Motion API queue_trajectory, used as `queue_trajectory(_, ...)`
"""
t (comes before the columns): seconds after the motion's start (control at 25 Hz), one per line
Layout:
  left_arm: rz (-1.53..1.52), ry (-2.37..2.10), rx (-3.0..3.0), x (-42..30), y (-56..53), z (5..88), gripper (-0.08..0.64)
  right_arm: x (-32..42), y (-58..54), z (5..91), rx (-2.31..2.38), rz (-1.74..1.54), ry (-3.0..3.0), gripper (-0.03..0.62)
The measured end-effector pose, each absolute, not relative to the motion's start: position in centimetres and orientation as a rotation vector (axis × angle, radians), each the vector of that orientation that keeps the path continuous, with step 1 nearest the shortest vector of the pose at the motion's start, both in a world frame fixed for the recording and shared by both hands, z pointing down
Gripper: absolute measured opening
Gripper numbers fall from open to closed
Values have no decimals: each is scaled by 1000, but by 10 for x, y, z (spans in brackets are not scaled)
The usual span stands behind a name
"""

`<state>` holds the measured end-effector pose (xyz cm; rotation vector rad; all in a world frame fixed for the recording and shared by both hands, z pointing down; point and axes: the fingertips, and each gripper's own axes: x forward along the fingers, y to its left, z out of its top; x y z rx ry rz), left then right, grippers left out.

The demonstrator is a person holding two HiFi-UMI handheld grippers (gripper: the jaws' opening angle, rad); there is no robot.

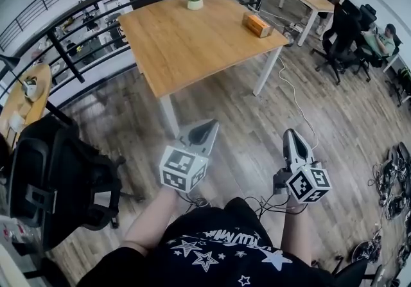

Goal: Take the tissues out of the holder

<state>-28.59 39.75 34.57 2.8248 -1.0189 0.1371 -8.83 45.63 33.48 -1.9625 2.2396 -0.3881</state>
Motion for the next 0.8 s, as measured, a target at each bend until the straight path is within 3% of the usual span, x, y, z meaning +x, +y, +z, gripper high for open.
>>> queue_trajectory(0.8,210,-951,2831,-238,367,370,14,-28,425,381,-2012,-527,2148,28)
